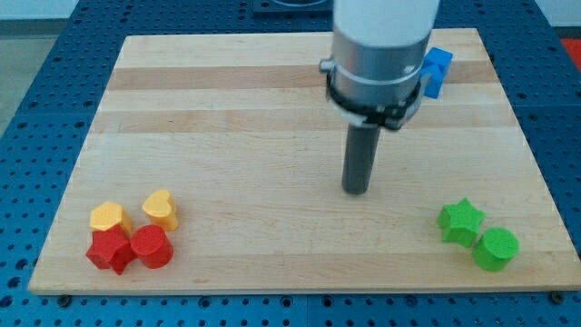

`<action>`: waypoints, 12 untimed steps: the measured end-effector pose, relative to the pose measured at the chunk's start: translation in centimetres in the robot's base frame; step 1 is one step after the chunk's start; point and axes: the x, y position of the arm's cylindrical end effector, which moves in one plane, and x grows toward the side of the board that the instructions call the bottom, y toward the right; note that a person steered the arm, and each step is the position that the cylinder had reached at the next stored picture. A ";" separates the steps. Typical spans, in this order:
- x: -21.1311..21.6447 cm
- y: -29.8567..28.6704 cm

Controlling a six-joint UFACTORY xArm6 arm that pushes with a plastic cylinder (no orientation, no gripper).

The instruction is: Place the green circle closer to the red circle

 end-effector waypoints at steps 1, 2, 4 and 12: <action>1.0 6.3; 6.1 14.5; 11.8 16.8; 13.5 5.7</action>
